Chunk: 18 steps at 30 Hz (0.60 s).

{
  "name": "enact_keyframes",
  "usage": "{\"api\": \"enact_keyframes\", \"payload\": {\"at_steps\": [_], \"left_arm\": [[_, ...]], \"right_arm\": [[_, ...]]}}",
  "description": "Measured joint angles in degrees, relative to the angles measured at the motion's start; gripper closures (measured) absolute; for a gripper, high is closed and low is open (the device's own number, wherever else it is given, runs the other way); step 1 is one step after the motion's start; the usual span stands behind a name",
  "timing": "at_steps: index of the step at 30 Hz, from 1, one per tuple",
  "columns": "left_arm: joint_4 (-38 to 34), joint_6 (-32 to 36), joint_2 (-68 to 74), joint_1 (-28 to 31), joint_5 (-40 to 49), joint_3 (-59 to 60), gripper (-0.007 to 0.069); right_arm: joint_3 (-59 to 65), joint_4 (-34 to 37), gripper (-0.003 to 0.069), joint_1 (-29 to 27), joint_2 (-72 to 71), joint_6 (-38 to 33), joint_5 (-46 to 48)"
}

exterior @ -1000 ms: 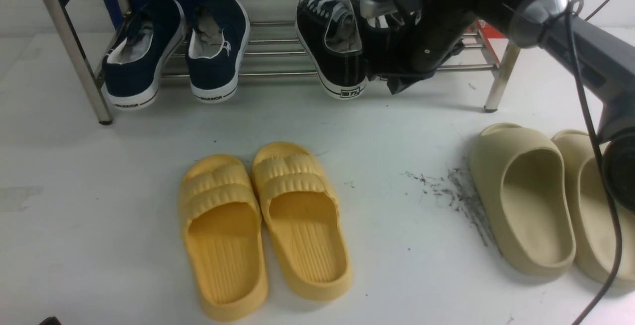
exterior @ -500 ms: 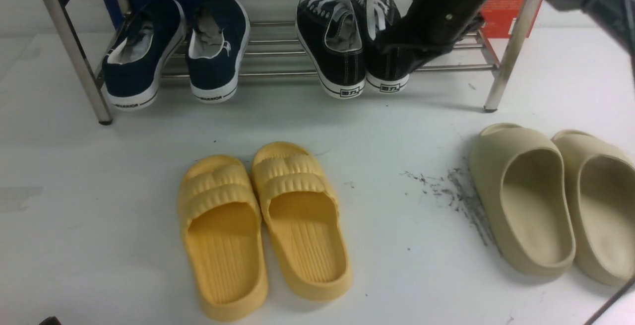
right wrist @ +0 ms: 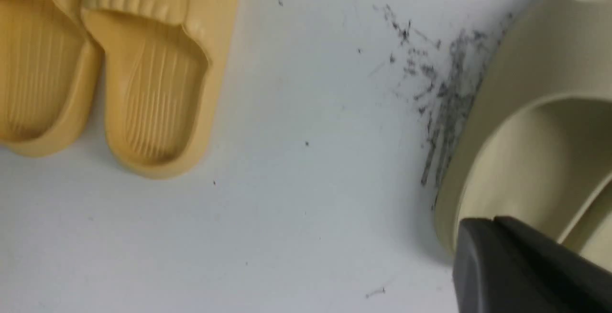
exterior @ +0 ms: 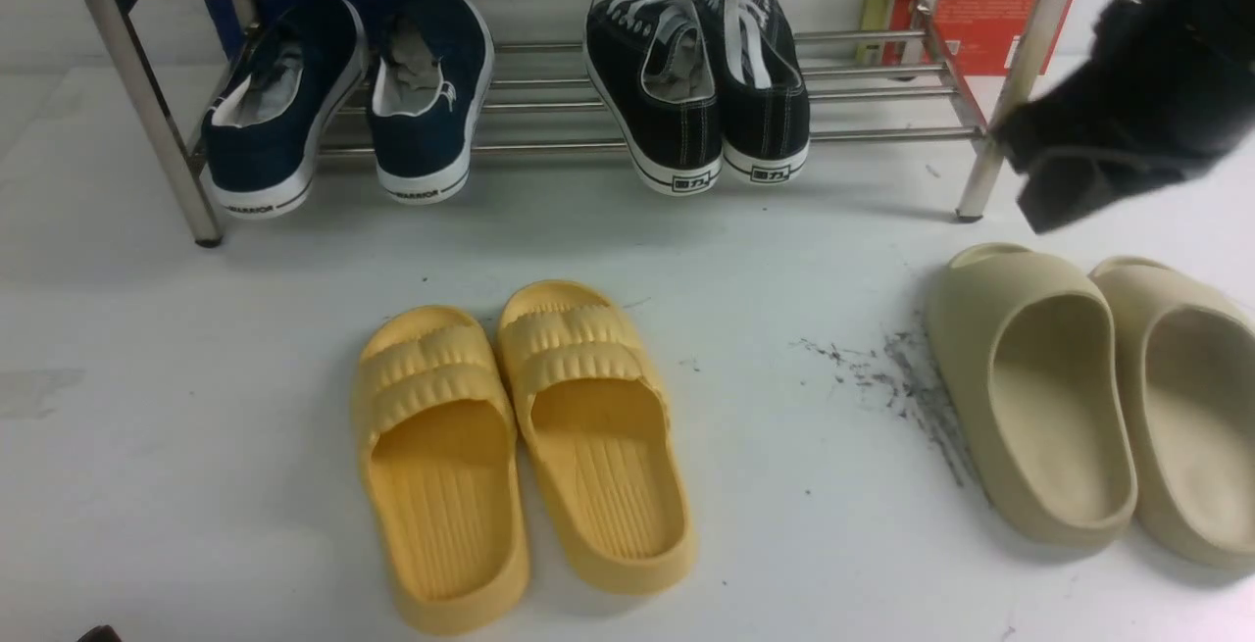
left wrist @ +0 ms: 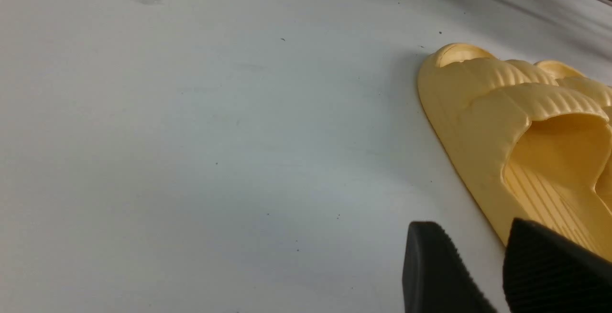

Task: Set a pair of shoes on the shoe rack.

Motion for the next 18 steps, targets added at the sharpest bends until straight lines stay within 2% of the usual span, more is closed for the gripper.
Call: {"api": "enact_keyframes", "payload": {"at_steps": [7,11,14,16,18], "left_arm": [[0.0,0.0,0.0,0.0,0.0,0.0,0.0386],[0.0,0.0,0.0,0.0,0.0,0.0,0.0386],[0.0,0.0,0.0,0.0,0.0,0.0,0.0386],[0.0,0.0,0.0,0.0,0.0,0.0,0.0386],[0.0,0.0,0.0,0.0,0.0,0.0,0.0386]], "right_arm": [[3.7,-0.6,0.0603,0.0,-8.2,0.9,0.3],[3.8,-2.2,0.0656,0.0,-10.3,-1.3,0.4],[5.5,-3.7,0.0662,-0.3,-11.4,-3.9,-0.4],[9.2,-4.1,0.0662,-1.1,-14.0,-4.3,-3.6],[17.0,-4.1,0.0664,-2.4,-19.7,-4.5,-11.5]]}}
